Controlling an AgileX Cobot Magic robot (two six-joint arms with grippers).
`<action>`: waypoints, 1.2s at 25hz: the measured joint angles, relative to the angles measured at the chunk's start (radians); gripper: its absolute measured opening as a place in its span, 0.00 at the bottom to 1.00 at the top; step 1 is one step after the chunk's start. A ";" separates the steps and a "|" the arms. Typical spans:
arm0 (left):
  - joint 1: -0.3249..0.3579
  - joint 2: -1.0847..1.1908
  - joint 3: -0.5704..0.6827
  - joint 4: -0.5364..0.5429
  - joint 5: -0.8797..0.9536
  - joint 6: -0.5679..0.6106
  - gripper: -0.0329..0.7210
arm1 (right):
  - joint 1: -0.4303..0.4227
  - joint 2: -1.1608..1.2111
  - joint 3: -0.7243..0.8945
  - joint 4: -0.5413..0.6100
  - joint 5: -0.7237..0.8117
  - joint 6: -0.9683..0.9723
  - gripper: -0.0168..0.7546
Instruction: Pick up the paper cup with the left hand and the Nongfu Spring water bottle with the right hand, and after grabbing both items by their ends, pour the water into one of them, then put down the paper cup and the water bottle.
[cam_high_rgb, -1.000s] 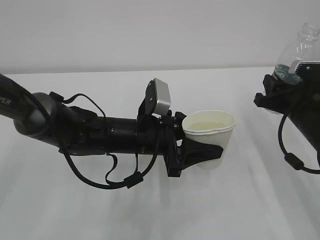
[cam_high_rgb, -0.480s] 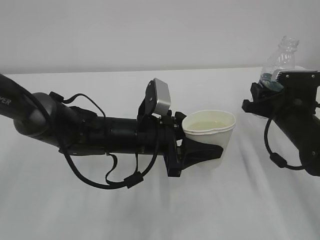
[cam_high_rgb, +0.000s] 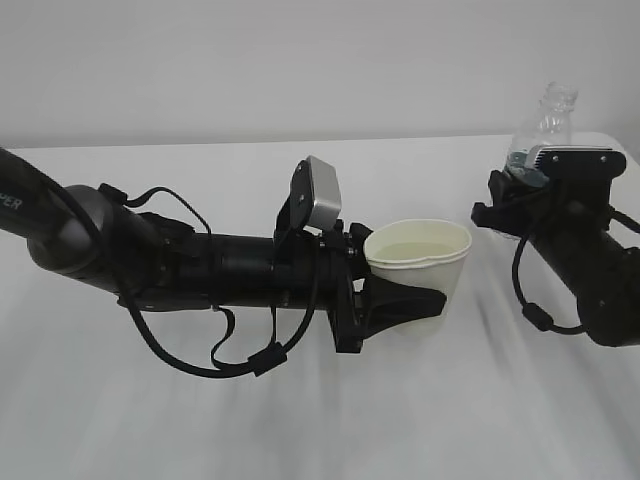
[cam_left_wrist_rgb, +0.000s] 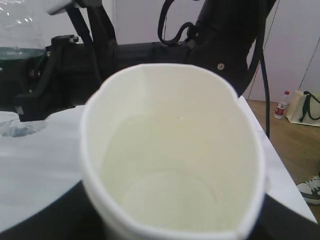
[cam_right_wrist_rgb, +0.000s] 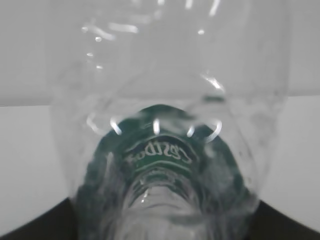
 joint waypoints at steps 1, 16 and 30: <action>0.000 0.000 0.000 0.000 0.000 0.000 0.61 | 0.000 0.007 -0.004 0.000 0.000 0.000 0.48; 0.000 0.000 0.000 -0.004 0.000 0.000 0.61 | 0.000 0.083 -0.017 -0.001 0.000 0.030 0.48; 0.000 0.000 0.000 -0.006 0.000 0.000 0.61 | 0.000 0.121 -0.037 -0.001 -0.022 0.032 0.48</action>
